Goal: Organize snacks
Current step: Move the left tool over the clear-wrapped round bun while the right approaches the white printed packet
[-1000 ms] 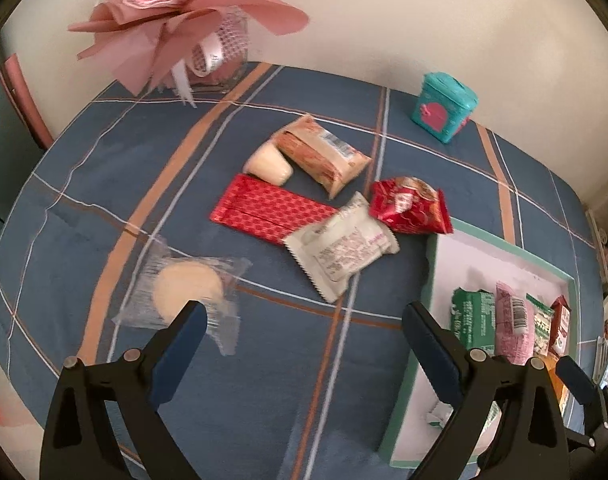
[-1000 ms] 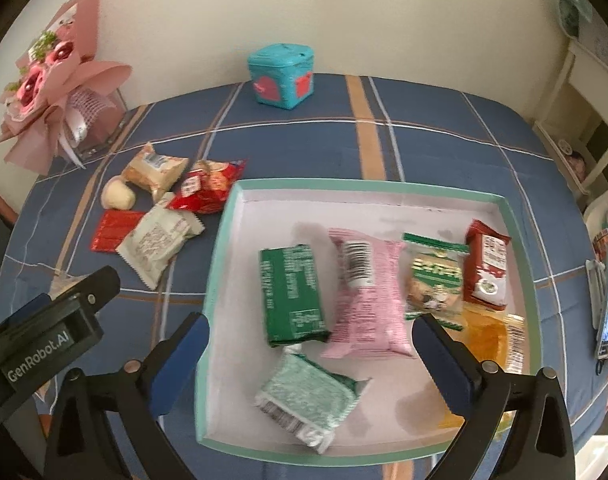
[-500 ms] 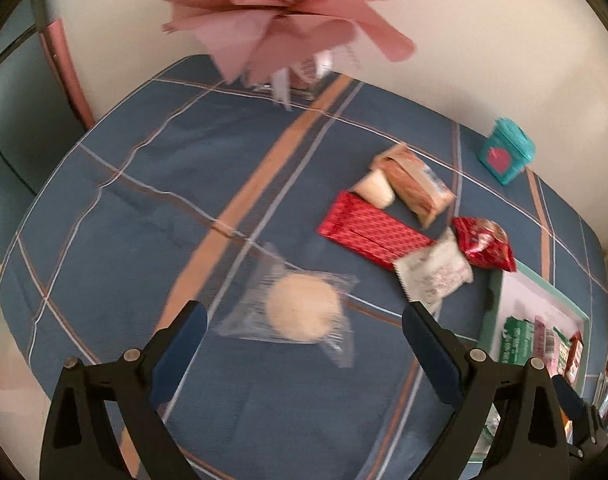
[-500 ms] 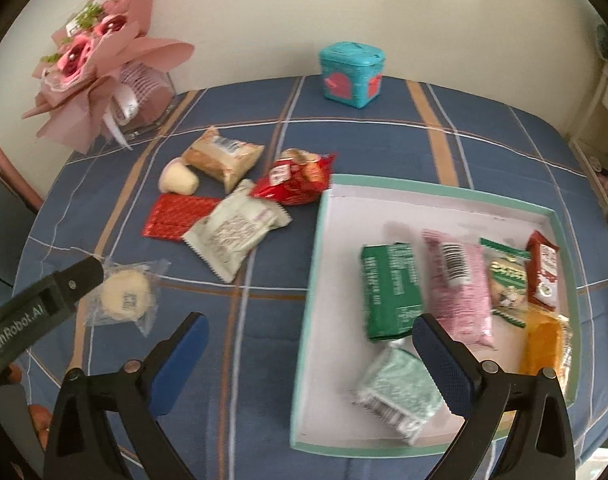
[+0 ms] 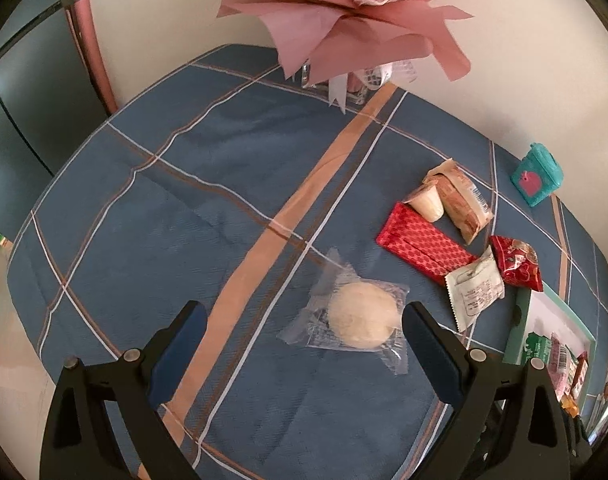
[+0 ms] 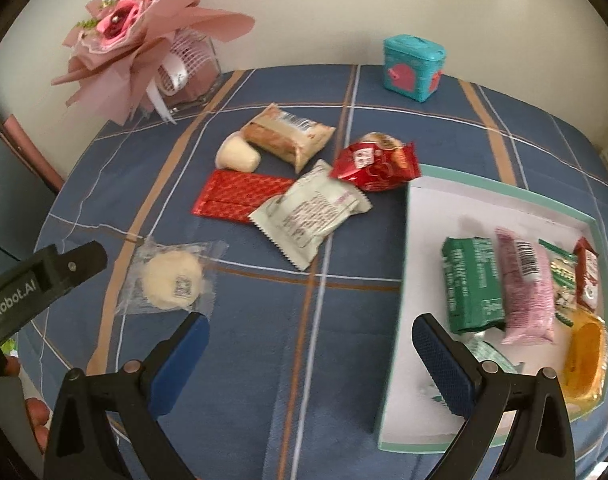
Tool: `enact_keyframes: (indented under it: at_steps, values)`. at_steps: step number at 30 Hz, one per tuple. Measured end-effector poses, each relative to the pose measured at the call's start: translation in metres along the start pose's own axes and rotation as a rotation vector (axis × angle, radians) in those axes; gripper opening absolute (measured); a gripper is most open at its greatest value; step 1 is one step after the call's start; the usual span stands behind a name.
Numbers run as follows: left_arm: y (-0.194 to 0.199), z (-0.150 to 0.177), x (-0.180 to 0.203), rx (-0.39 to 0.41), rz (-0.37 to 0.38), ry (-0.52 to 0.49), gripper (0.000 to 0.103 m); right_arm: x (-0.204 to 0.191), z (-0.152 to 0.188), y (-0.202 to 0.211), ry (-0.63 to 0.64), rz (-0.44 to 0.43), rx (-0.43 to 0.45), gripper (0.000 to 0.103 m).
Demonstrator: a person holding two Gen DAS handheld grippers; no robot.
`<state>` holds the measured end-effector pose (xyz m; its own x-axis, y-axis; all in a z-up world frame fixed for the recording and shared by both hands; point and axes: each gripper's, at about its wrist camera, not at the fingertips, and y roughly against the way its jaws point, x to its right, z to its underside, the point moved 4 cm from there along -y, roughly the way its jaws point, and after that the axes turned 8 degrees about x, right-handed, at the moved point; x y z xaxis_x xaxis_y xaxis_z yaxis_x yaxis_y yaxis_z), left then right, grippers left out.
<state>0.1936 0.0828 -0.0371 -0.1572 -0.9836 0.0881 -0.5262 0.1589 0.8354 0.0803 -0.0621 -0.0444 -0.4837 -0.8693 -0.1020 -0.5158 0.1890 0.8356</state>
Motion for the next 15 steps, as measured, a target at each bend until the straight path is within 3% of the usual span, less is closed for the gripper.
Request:
enact_keyframes:
  at_steps: [15]
  values:
    - [-0.051,0.009,0.01,-0.127,0.041,0.007,0.098,-0.003,-0.009,-0.021,0.005,-0.013,0.001,0.103]
